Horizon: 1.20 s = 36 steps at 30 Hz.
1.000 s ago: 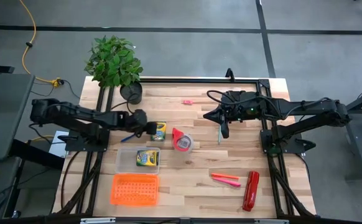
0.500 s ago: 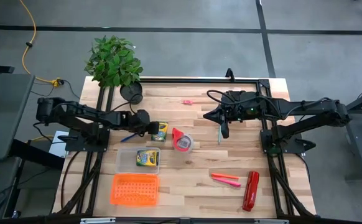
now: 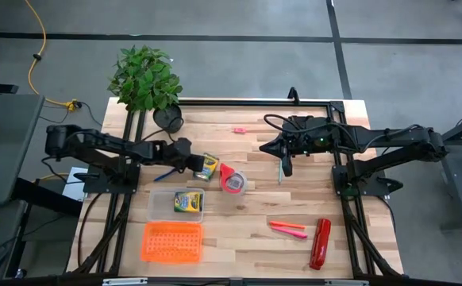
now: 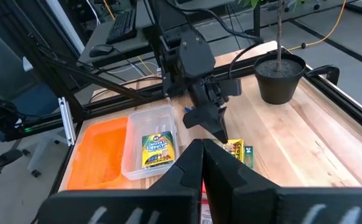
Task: Pack school essentials
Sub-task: Put the yellow crayon box into the orange supply box
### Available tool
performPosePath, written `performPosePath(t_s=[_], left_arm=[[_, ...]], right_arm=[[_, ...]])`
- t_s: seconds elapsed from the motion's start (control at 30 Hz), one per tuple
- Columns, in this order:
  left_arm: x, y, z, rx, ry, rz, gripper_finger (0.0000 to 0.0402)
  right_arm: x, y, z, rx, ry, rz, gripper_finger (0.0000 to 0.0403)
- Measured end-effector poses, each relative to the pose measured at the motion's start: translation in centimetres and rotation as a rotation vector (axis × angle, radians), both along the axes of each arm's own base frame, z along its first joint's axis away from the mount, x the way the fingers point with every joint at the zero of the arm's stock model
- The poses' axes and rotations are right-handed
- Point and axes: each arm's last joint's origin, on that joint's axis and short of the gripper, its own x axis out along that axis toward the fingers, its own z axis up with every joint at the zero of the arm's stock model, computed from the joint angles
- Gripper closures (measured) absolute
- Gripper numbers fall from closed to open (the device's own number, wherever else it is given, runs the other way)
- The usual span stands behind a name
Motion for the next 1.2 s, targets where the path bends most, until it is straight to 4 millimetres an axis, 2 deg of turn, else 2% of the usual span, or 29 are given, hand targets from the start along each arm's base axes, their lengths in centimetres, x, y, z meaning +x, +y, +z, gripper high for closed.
performPosePath(t_s=[0.27,0.43,0.63,0.9,1.0,1.2], left_arm=[[-0.4,0.6,0.9,0.060,-0.016,-0.047,0.0401],[-0.9,0.5,2.8,0.141,-0.088,-0.106,0.0401],[-2.2,-0.4,6.5,0.260,-0.253,-0.252,0.0401],[-4.5,-2.3,12.5,0.410,-0.490,-0.289,0.0401],[-5.3,-3.2,14.6,0.429,-0.480,-0.371,0.0401],[-7.0,-4.4,17.8,0.429,-0.315,-0.463,0.0401]], right_arm=[[0.0,0.0,0.0,0.008,0.000,-0.002,0.0403],[0.0,0.0,0.0,0.011,0.000,-0.004,0.0403],[0.1,0.0,0.1,0.011,-0.019,-0.003,0.0403],[0.8,0.0,0.6,0.002,-0.097,0.000,0.0403],[1.1,0.0,0.5,-0.003,-0.099,0.001,0.0403],[1.4,0.0,0.2,-0.004,-0.085,0.001,0.0403]])
